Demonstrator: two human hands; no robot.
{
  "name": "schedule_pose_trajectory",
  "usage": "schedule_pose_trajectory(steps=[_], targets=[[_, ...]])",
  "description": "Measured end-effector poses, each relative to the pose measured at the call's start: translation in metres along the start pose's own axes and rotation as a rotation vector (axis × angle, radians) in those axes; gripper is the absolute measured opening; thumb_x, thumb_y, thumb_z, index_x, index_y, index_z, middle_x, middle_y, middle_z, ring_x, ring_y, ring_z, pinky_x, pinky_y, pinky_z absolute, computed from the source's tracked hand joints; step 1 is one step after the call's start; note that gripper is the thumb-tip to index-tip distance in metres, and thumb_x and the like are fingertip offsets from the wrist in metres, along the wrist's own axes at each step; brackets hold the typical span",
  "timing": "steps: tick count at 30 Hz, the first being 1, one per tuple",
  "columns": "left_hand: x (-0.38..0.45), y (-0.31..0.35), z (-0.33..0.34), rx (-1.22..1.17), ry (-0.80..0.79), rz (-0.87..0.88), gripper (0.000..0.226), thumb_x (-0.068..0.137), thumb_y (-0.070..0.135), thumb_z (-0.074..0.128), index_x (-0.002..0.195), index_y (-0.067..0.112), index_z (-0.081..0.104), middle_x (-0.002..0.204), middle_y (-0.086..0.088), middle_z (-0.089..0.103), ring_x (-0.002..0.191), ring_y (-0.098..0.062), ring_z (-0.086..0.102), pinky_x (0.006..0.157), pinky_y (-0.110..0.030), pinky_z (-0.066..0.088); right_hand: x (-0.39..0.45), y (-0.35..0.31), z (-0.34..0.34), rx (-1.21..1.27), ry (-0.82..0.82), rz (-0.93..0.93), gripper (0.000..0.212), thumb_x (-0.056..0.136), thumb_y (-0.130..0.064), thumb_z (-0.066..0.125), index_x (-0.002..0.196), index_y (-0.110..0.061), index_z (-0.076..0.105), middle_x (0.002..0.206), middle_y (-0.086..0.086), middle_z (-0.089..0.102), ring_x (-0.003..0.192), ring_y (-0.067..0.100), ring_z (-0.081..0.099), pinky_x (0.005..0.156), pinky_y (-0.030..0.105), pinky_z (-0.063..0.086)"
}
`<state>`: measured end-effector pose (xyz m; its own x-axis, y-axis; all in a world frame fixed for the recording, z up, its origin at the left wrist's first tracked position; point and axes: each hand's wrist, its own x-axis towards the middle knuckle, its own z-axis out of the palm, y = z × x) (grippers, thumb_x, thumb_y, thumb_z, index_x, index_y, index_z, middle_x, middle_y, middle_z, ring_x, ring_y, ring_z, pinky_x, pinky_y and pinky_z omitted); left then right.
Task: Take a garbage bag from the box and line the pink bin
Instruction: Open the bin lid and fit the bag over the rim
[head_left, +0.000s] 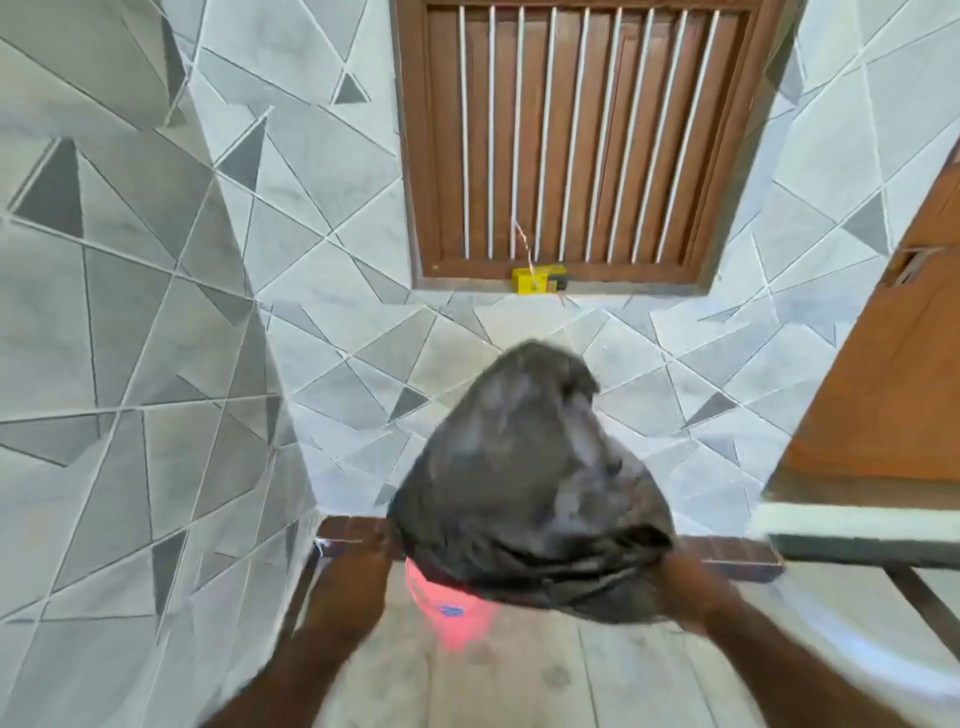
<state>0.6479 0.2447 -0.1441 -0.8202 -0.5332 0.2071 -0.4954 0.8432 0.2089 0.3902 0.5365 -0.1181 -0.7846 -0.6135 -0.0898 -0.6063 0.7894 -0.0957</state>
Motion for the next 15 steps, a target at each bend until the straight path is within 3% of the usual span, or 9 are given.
schedule_pose_trajectory(steps=[1,3,5,8,12,15], targets=[[-0.004,-0.011,0.017,0.01,-0.019,-0.019,0.054,0.076,-0.001,0.046,0.121,0.025,0.058,0.118,-0.006,0.066,0.105,-0.035,0.066,0.077,-0.045,0.059,-0.007,0.005,0.015,-0.035,-0.142,0.027,0.017,0.087,-0.017,0.055,0.104,-0.017,0.055,0.114,0.015,0.069,0.105,0.026,0.067,0.083,0.028,0.052],[-0.009,-0.022,0.026,0.023,-0.036,-0.034,0.06,0.058,-0.008,0.061,0.111,0.019,0.069,0.112,-0.005,0.07,0.101,-0.032,0.07,0.075,-0.041,0.06,-0.019,0.015,0.027,-0.016,-0.24,0.072,0.012,0.09,-0.025,0.045,0.1,-0.024,0.051,0.126,0.009,0.063,0.115,0.026,0.061,0.093,0.031,0.047],[-0.011,-0.015,0.028,-0.095,0.039,-0.014,0.05,0.056,-0.006,0.055,0.099,0.013,0.073,0.1,-0.009,0.074,0.092,-0.031,0.072,0.08,-0.038,0.057,-0.022,0.01,0.018,-0.053,-0.287,0.091,0.021,0.089,-0.023,0.044,0.104,-0.02,0.059,0.125,0.008,0.064,0.114,0.026,0.061,0.091,0.03,0.046],[0.0,0.025,0.028,-0.31,0.09,-0.006,0.044,0.066,0.002,0.04,0.094,0.015,0.071,0.1,0.001,0.071,0.096,-0.019,0.066,0.095,-0.021,0.038,-0.013,-0.013,-0.002,0.035,-0.228,-0.001,0.032,0.085,-0.013,0.042,0.107,-0.01,0.065,0.117,0.01,0.069,0.107,0.03,0.065,0.086,0.032,0.049],[-0.007,0.119,0.025,-0.688,-0.064,-0.026,0.015,0.082,0.022,0.063,0.096,0.025,0.065,0.1,0.011,0.066,0.076,-0.01,0.061,0.079,-0.026,0.051,-0.005,-0.047,-0.031,0.045,-0.198,-0.036,0.033,0.086,-0.006,0.04,0.114,-0.005,0.057,0.121,0.017,0.062,0.111,0.035,0.059,0.086,0.034,0.048],[-0.004,0.167,0.024,-0.811,-0.097,-0.041,0.023,0.077,0.031,0.075,0.092,0.029,0.057,0.092,0.009,0.061,0.074,-0.003,0.054,0.069,-0.017,0.044,0.001,-0.062,-0.049,0.093,-0.169,-0.104,0.028,0.083,-0.005,0.043,0.108,-0.005,0.056,0.118,0.02,0.061,0.107,0.038,0.06,0.081,0.036,0.05]])
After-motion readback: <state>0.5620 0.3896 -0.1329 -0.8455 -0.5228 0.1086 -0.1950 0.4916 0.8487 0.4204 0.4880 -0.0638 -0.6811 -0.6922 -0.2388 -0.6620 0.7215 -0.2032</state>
